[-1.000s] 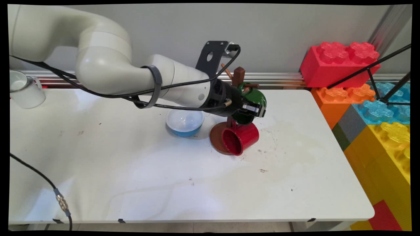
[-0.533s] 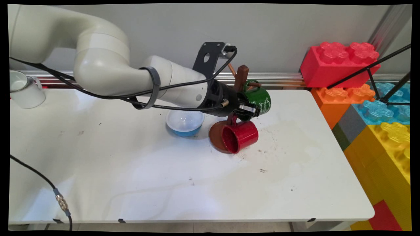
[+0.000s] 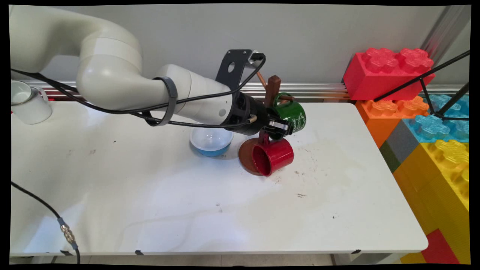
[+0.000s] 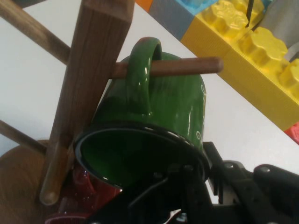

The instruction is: Place the picked object on the table

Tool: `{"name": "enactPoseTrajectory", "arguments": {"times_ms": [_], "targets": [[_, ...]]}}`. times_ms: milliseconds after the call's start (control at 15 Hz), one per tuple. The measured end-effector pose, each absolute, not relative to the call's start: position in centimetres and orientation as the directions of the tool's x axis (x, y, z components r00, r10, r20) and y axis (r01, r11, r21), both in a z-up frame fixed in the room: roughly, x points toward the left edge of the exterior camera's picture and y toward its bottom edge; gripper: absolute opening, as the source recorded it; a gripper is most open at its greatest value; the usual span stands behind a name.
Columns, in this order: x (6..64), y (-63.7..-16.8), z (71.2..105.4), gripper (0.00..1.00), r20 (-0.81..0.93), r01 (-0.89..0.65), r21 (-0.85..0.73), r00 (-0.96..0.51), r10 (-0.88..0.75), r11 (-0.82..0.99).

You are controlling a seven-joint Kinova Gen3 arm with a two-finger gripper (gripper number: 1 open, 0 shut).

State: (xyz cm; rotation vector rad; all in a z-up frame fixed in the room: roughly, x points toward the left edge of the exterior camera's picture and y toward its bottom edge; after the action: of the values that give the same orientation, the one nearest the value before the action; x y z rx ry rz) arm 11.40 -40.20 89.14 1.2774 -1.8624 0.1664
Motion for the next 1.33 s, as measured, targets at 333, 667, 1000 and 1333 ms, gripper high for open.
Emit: {"name": "enactPoseTrajectory", "arguments": {"times_ms": [333,667,1000,1333], "targets": [[11.4,-39.8,89.4,0.0,0.697,-0.811,0.349,-0.11,-0.708,0.47],[10.8,-39.6,90.1,0.0,0.701,-0.794,0.372,-0.1,-0.706,0.481],[9.8,-39.1,90.9,0.0,0.703,-0.77,0.398,-0.092,-0.705,0.498],[8.8,-38.1,91.6,0.0,0.699,-0.739,0.433,-0.086,-0.71,0.516]]}}
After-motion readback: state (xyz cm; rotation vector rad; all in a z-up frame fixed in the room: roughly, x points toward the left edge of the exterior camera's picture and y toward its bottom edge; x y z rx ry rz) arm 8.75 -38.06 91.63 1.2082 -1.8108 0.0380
